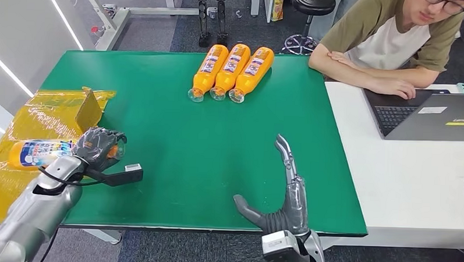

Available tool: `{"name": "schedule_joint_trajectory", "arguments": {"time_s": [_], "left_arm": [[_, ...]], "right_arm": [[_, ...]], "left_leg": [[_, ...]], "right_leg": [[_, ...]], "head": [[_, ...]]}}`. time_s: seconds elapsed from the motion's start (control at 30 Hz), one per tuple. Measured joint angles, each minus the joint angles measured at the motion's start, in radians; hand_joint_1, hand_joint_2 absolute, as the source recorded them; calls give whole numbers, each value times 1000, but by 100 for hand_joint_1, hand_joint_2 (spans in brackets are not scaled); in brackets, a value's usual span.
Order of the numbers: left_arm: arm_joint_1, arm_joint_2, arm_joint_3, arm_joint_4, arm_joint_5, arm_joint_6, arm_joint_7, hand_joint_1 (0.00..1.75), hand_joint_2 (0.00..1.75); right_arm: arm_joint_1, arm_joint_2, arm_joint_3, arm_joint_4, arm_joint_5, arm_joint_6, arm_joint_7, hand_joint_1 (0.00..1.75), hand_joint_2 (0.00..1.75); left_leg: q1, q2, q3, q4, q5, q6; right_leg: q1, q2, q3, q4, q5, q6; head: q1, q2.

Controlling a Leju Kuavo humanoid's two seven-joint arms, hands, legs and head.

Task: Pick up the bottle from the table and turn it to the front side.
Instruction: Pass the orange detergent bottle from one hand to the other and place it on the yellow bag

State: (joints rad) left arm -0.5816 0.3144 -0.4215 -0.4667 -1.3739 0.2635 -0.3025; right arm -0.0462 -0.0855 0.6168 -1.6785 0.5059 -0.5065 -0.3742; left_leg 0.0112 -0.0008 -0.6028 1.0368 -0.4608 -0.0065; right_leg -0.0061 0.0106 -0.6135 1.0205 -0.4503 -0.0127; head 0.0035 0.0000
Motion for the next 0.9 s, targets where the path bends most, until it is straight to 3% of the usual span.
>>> {"name": "schedule_joint_trajectory", "arguments": {"time_s": [0.03, 0.07, 0.17, 0.27, 0.4, 0.57, 0.73, 0.9], "left_arm": [[2, -7, -2, 5, 5, 1, 1, 151, 175], [4, -14, -4, 11, 10, 2, 1, 129, 175], [12, -30, -8, 24, 22, 3, 2, 38, 175], [17, -47, -9, 37, 58, -31, -10, 3, 175], [19, -74, -3, 53, 156, -157, -52, 0, 175], [13, -95, 11, 61, 228, -231, -102, 1, 175], [12, -96, 18, 59, 267, -246, -135, 0, 175], [31, -78, 24, -48, 455, -236, -240, 0, 175]], "right_arm": [[-1, 0, 0, 0, 0, 1, 0, 0, 175], [-2, 0, 0, 0, 0, 2, 0, 0, 175], [-6, 0, 0, 0, 0, 3, 2, 0, 175], [-8, 0, 0, 0, 0, 4, 3, 0, 175], [-7, 0, 0, 1, 0, 2, 3, 0, 175], [-6, 0, 0, 4, 9, 3, 4, 0, 175], [-5, 0, -1, 5, 24, 7, 5, 0, 175], [15, 0, -15, 0, 49, 14, 14, 0, 175]], "left_leg": [[0, 0, 0, 0, 0, 0], [0, 0, 0, 0, 0, 0], [0, 0, 0, 0, 0, 0], [0, 0, 0, 0, 0, 0], [0, -1, 0, 0, 0, 0], [0, 0, 0, 0, 0, 0], [0, 0, 0, 0, 0, 0], [0, 0, 0, 0, 0, 0]], "right_leg": [[0, 0, 0, 0, 0, 0], [0, 0, 0, 0, 0, 0], [0, 0, 0, 0, 0, 0], [0, 0, 0, 0, 0, 0], [0, -1, 0, 0, 0, 0], [0, -1, 0, 0, 0, 0], [0, -1, 0, 0, 0, 0], [0, 0, 0, 0, 0, 0]], "head": [[0, 0], [0, 0], [0, 0], [0, 0], [0, 0], [0, 0], [0, 0], [0, 0]]}}
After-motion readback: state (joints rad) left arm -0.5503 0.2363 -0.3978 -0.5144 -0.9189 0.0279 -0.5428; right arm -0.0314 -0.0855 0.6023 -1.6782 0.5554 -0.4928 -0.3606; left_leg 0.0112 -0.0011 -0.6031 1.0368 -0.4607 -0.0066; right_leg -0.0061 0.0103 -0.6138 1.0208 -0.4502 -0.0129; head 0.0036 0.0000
